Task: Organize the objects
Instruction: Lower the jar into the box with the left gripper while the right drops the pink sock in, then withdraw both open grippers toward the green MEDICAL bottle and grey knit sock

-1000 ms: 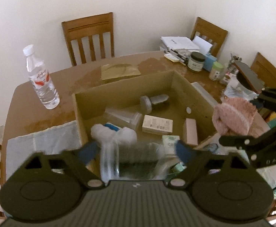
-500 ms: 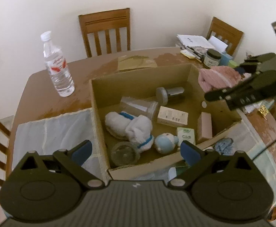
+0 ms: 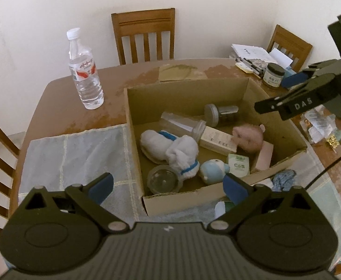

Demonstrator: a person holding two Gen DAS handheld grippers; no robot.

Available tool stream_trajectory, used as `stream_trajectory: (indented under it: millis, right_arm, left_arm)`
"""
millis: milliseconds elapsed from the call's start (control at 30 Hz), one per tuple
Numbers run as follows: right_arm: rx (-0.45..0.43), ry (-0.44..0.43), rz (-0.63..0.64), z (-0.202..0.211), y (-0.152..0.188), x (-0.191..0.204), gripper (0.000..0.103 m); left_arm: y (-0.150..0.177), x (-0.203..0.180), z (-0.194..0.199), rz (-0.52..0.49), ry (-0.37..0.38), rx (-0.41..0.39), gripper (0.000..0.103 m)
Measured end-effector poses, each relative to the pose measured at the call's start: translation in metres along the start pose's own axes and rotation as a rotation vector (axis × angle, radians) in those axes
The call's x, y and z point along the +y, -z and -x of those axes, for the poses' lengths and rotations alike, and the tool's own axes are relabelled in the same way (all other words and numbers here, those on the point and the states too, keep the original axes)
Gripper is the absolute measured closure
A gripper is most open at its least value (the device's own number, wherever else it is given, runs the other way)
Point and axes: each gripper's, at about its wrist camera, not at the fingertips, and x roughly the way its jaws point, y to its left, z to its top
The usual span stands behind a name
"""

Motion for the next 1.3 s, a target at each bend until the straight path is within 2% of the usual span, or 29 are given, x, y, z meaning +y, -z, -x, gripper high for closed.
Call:
stream_trajectory:
  millis: [267, 400, 733, 1000, 1300]
  right_arm:
    - [-0.013, 0.02, -0.02, 0.025, 0.018, 0.005, 0.0]
    - [-0.027, 0.035, -0.05, 0.036, 0.041, 0.012, 0.0]
    - [0.001, 0.069, -0.13, 0.048, 0.102, 0.032, 0.0]
    - [0.089, 0.058, -0.225, 0.02, 0.157, 0.041, 0.0]
    - [0.133, 0.071, -0.3, -0.017, 0.18, 0.046, 0.0]
  left_arm:
    - [0.012, -0.004, 0.01, -0.001, 0.004, -0.022, 0.003]
    - [0.028, -0.008, 0.011, -0.011, -0.005, -0.026, 0.003]
    - [0.058, -0.015, 0.008, -0.022, -0.019, -0.019, 0.003]
    - [0.079, -0.025, 0.004, -0.038, -0.034, -0.025, 0.003]
    - [0.092, -0.032, -0.002, -0.047, -0.026, 0.003, 0.003]
